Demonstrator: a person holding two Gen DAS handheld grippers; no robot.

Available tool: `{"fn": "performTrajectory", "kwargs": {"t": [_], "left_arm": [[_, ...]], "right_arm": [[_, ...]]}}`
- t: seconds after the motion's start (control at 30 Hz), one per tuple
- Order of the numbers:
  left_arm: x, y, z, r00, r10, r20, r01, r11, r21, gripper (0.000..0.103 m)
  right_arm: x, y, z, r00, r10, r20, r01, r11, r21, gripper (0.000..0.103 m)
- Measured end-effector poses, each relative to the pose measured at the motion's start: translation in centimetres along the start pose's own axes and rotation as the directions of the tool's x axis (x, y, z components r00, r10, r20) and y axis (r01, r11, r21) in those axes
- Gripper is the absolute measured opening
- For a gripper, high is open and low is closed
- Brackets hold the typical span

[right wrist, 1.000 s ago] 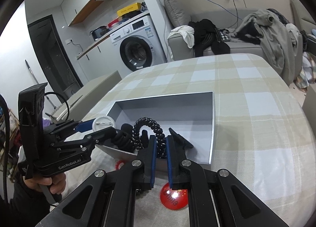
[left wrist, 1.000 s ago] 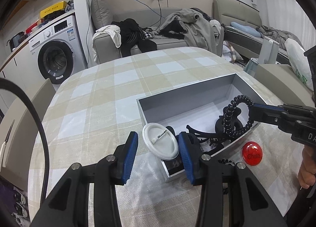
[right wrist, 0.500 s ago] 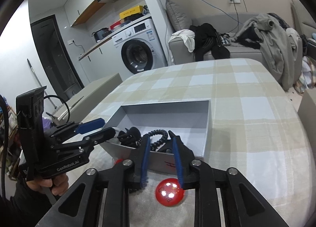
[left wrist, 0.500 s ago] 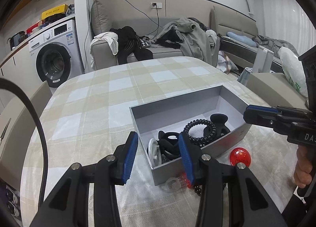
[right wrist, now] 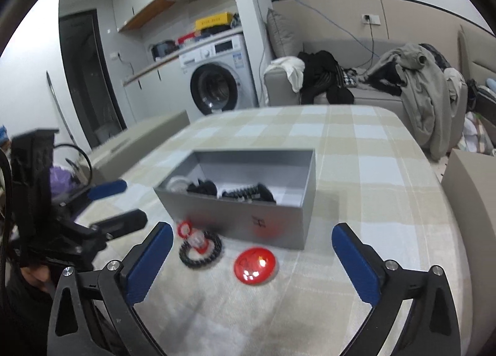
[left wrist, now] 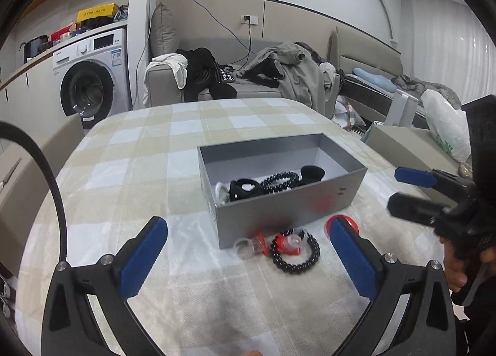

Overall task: Organize jewelry
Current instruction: 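Withdraw both tools and move the right tool toward the red round China badge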

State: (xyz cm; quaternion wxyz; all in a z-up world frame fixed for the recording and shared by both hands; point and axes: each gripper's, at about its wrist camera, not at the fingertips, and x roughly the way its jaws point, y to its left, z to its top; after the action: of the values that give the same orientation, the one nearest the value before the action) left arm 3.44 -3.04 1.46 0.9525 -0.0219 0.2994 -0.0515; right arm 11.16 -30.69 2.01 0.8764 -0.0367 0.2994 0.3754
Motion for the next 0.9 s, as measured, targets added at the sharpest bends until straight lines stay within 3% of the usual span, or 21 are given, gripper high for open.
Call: {"fn": "performTrajectory", "kwargs": {"t": [0.17,0.4,0.9], "left_arm": [[1.2,-0.1,-0.9,0.999,0.032,-0.037,-0.031,0.999,0.02,0.102],[1.4,0.2,-1.5,0.997,0.035,-0.065,-0.034,0.999,0.011,0.102],[1.5,0.3,-1.7,0.997,0.022,-0.079,-0.022,1.0,0.003,0.102]], "right_arm": [[2.3,0.4,-1.2,0.994,-0.019,-0.11,0.016,1.0,-0.024,0.103],[3.9,0.5,-2.2,0.977,-0.076,-0.201,0.063,0.996,-0.067,0.101],[4.9,1.0,-2.5,0.957,-0.15,-0.248,0.123,0.985,-0.119,0.088]]}}
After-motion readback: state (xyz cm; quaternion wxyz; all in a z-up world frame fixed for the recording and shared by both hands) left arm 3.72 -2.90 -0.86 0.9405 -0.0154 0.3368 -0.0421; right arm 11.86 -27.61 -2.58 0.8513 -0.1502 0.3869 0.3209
